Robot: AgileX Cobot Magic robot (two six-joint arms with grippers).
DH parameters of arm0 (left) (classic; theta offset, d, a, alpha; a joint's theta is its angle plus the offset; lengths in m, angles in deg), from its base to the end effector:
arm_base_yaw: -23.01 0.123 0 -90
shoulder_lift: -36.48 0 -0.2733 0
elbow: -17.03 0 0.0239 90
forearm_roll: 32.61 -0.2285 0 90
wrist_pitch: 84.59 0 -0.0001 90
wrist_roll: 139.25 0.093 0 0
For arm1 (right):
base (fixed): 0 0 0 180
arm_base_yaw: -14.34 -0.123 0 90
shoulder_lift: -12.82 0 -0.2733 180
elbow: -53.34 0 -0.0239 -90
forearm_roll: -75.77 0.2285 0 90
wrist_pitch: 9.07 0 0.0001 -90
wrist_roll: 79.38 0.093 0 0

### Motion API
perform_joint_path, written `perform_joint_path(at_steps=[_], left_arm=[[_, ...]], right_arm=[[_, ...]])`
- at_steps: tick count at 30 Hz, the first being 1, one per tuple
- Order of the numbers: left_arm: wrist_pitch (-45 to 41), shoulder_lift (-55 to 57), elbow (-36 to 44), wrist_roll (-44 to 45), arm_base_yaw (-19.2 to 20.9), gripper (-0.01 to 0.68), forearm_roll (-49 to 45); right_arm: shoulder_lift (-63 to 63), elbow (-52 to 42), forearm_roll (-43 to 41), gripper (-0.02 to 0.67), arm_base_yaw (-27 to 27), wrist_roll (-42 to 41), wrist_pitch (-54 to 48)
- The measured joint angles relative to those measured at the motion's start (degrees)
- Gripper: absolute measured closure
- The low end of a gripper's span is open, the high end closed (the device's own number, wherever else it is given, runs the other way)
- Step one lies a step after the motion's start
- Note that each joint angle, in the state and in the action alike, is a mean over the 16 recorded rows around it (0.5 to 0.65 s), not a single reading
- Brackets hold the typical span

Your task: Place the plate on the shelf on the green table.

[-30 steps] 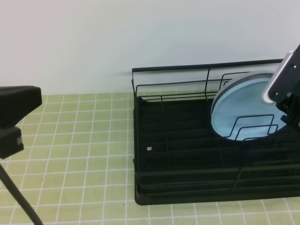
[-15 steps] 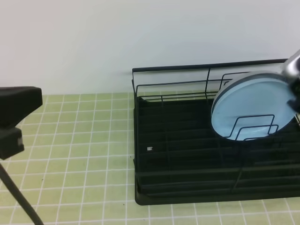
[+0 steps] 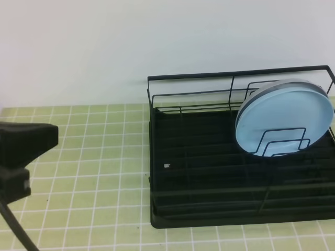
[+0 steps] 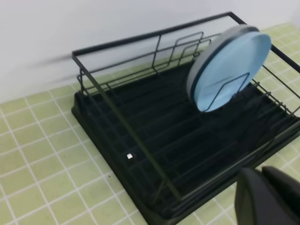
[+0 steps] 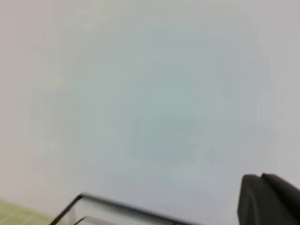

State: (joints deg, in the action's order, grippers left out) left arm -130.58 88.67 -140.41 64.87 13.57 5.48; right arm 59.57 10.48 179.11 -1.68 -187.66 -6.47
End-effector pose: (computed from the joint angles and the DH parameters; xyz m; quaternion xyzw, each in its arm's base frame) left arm 0.1143 -0.0609 0.3882 0.1596 0.8101 -0.2538 0.5039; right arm 0.1299 0.0331 0.3472 -0.1134 0.6993 0.0526 0.7038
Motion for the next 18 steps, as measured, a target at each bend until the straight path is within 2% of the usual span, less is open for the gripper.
perform_joint_path(at_steps=[9, 18], left_arm=[[0.9, -4.9, 2.0, -2.1, 0.0, 0.673, -2.2], [3.0, -8.6, 3.4, -2.6, 0.0, 0.673, -3.8]], right_arm=[[-10.0, -14.5, 0.1, 0.652, 0.0, 3.6, -5.8], [-11.1, -21.3, 0.1, 0.652, 0.0, 3.6, -5.7]])
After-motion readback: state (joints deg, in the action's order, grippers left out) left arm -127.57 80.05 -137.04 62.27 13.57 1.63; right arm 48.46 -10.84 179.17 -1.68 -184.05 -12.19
